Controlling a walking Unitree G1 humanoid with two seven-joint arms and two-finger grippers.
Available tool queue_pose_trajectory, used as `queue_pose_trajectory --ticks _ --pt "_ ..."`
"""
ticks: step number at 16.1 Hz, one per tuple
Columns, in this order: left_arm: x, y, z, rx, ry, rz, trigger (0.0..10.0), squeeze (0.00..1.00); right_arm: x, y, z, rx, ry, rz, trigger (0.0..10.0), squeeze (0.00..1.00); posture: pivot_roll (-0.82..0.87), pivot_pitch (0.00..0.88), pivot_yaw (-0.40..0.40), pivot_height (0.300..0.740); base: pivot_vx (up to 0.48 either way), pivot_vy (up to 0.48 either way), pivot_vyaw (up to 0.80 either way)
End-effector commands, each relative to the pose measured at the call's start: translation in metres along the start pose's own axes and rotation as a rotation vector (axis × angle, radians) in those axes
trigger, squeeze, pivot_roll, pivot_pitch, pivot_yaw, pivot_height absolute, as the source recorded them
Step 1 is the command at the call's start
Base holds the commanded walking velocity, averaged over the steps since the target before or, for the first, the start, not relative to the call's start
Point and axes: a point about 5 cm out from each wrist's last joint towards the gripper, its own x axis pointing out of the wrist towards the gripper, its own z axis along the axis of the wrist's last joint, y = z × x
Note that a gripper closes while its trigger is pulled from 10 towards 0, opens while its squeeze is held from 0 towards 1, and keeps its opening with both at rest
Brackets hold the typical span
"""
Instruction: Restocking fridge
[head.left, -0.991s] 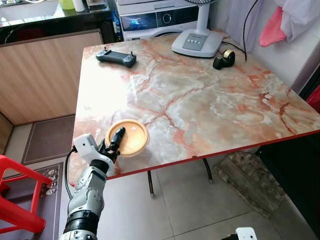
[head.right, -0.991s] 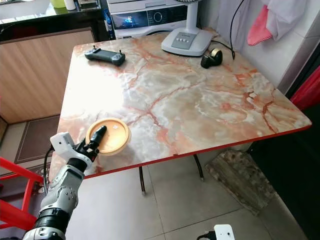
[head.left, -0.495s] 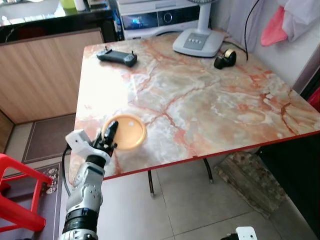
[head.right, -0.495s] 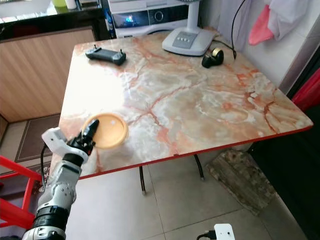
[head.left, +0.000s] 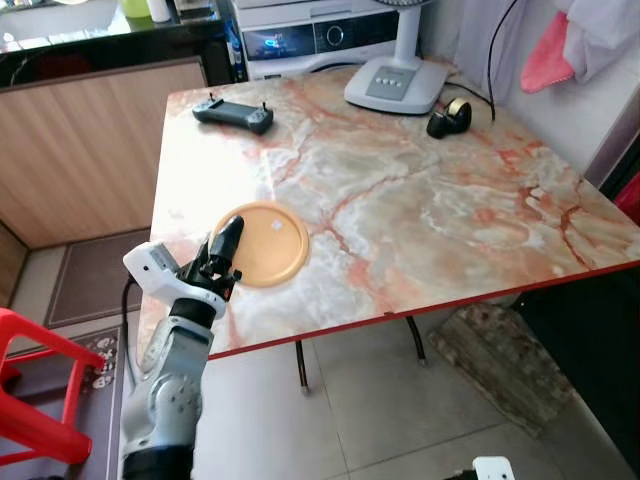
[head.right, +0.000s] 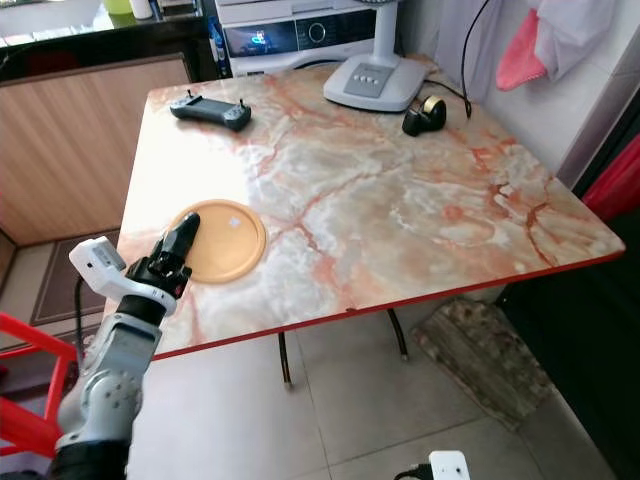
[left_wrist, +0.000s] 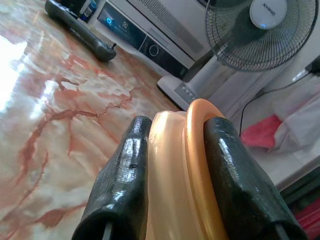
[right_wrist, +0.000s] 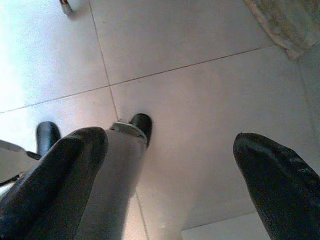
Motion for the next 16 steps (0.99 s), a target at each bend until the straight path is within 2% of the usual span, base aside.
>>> queue_pose_trajectory --ticks 1,5,8,11,12,16 --pt "-0.001 -0.004 0.007 0.042 0.001 -0.002 10.0 0.00 -0.001 0.003 -0.004 0.027 -0.002 -0.002 10.0 0.00 0.02 0.049 0.060 0.740 0.000 0.000 0.00" --pt "0.000 -0.011 0.015 0.102 0.002 0.026 10.0 0.00 0.000 0.010 -0.005 0.050 -0.008 0.003 10.0 0.00 0.03 0.030 0.099 0.740 0.000 0.000 0.00" --pt "-0.002 -0.009 0.022 0.181 0.016 0.024 10.0 0.00 0.001 0.014 -0.005 0.056 -0.008 0.001 10.0 0.00 0.03 0.022 0.119 0.740 0.000 0.000 0.00" --pt "0.005 -0.012 0.022 0.180 0.015 0.016 10.0 0.00 0.001 0.016 -0.007 0.067 -0.005 -0.002 10.0 0.00 0.01 0.005 0.124 0.740 0.000 0.000 0.00" --pt "0.006 -0.017 0.019 0.180 0.019 0.008 10.0 0.00 0.001 0.015 -0.008 0.068 0.005 -0.004 10.0 0.00 0.01 0.000 0.122 0.740 0.000 0.000 -0.80" --pt "0.005 -0.020 0.017 0.178 0.021 0.005 10.0 0.00 0.000 0.014 -0.009 0.048 0.015 0.000 10.0 0.00 0.02 0.000 0.112 0.740 0.000 0.000 -0.80"
